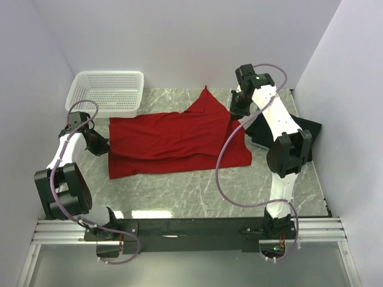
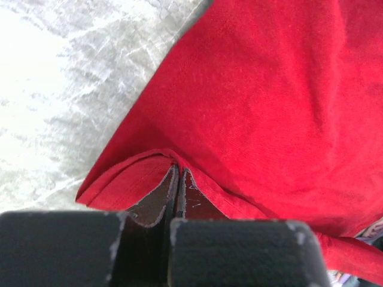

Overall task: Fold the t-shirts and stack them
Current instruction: Fold the tshirt

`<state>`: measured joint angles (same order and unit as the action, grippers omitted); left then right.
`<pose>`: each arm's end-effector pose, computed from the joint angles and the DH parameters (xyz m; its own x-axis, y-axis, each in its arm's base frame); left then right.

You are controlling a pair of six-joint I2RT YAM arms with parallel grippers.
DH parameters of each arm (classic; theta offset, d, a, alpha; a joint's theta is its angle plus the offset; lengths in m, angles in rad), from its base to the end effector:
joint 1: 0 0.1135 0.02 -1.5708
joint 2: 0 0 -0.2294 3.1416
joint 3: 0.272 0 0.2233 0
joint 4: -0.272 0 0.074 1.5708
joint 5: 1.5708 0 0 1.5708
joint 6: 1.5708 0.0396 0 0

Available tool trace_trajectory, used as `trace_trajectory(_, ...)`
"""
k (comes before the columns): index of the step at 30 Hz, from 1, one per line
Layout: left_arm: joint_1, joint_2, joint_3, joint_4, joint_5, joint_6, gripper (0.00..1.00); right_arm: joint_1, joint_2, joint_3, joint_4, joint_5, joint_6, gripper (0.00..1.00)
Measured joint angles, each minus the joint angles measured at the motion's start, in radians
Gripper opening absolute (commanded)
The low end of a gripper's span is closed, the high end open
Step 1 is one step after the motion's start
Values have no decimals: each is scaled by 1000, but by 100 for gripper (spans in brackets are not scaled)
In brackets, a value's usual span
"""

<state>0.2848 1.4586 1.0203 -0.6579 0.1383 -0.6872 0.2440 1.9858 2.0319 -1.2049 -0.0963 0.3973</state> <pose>0.2571 0.0696 0.2038 -0.5217 -0.8074 -0.2755 -0.7099 0.5900 -0.3847 0.3581 0.0931 0.2893 -0.9274 0.1660 -0.3352 0.0879 0.9677 0.2362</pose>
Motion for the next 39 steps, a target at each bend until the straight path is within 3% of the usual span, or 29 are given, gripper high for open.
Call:
trace_trajectory(9, 0, 111, 34, 19, -1, 30, 4, -1, 98, 77, 10, -6, -19, 0)
trace_trajectory(10, 0, 120, 42, 20, -1, 34, 20, -2, 114, 94, 12, -10, -21, 0)
trace_trajectory(12, 0, 128, 51, 22, -2, 47, 40, -2, 150, 138, 10, -21, -22, 5)
trace_trajectory(13, 0, 128, 55, 22, -3, 49, 58, -3, 175, 171, 14, -30, -22, 27)
trace_trajectory(15, 0, 128, 66, 22, -4, 52, 73, -4, 216, 223, 15, -53, -18, 40)
trace_trajectory(16, 0, 128, 71, 22, -5, 53, 76, -5, 233, 246, 21, -67, -21, 48)
trace_trajectory(18, 0, 124, 74, 21, -7, 52, 81, -7, 244, 255, 35, -92, -23, 54)
trace_trajectory(23, 0, 39, 24, 9, -20, 48, 86, -13, 201, 163, 93, -133, -25, 58)
trace_trajectory(29, 0, -116, -113, -26, -36, 21, 87, -20, 29, -215, 184, -136, -25, 56)
trace_trajectory(35, 0, -171, -198, -93, -79, 1, 76, -33, -107, -517, 249, -136, -21, 53)
trace_trajectory(39, 0, -195, -223, -128, -116, -18, 65, -60, -147, -612, 270, -131, -21, 52)
